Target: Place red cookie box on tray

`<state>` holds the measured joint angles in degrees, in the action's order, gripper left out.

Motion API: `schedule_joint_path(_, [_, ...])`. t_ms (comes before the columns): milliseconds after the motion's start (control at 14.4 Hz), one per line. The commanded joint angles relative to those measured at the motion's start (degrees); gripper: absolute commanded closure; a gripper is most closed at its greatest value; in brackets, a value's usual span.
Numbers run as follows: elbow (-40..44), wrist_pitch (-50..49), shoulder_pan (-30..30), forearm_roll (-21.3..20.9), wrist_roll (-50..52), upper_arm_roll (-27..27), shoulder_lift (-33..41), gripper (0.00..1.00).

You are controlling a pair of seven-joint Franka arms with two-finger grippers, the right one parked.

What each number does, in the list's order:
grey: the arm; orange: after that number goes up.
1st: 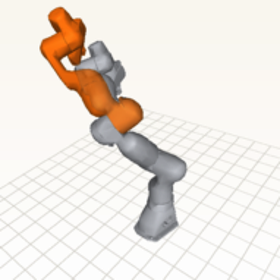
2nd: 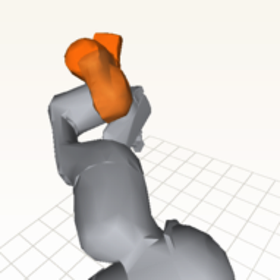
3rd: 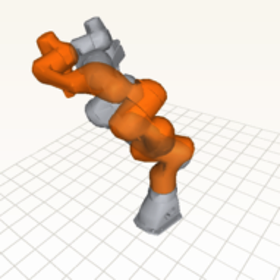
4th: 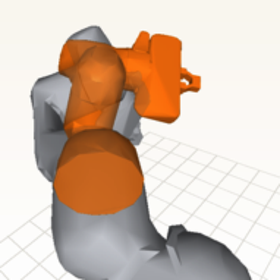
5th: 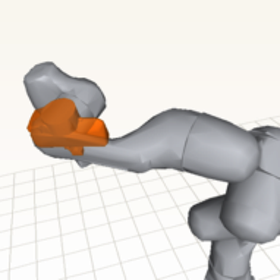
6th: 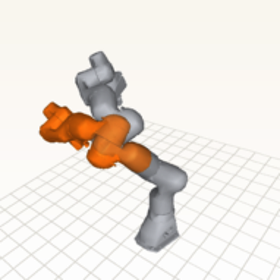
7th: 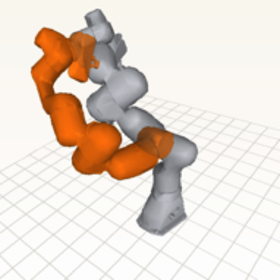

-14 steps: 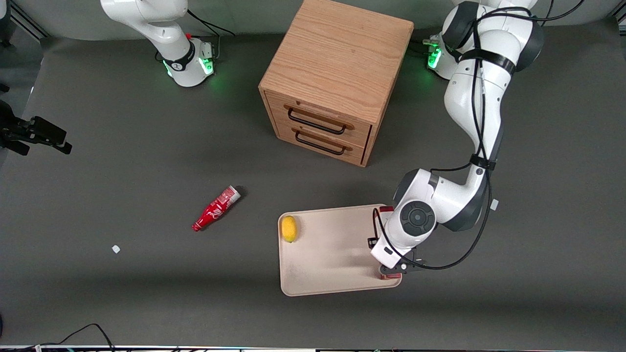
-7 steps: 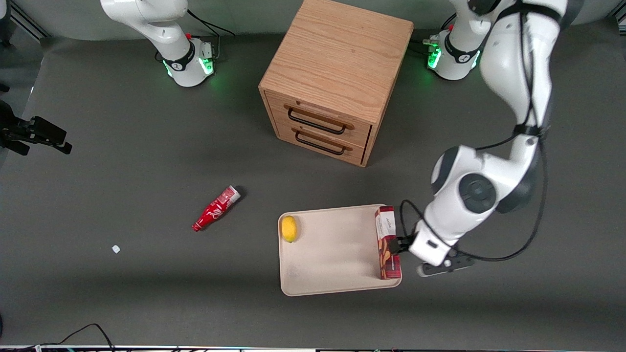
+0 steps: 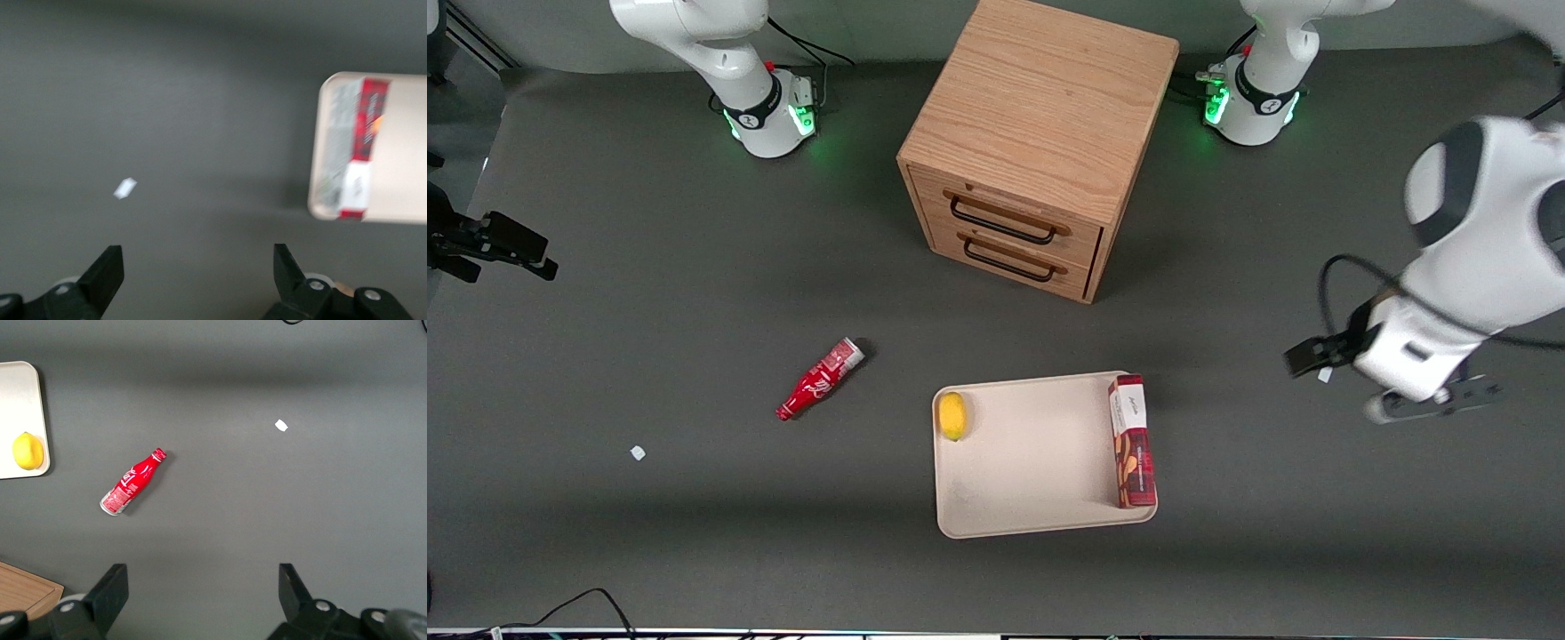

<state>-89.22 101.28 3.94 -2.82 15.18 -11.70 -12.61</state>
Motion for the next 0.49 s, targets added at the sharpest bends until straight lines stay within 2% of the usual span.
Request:
schedule_joint_path(0, [-10.4,0.3,5.5,1.0,-8.4,-0.9,9.4,0.0])
schedule_joint_path(208, [-15.1,0.1,7.9,1.2,-9.6,-0.9,15.3,0.0])
schedule_joint_path(416, [-15.3,-1.3,8.1,1.4,-10.9,-1.0,17.6,0.0])
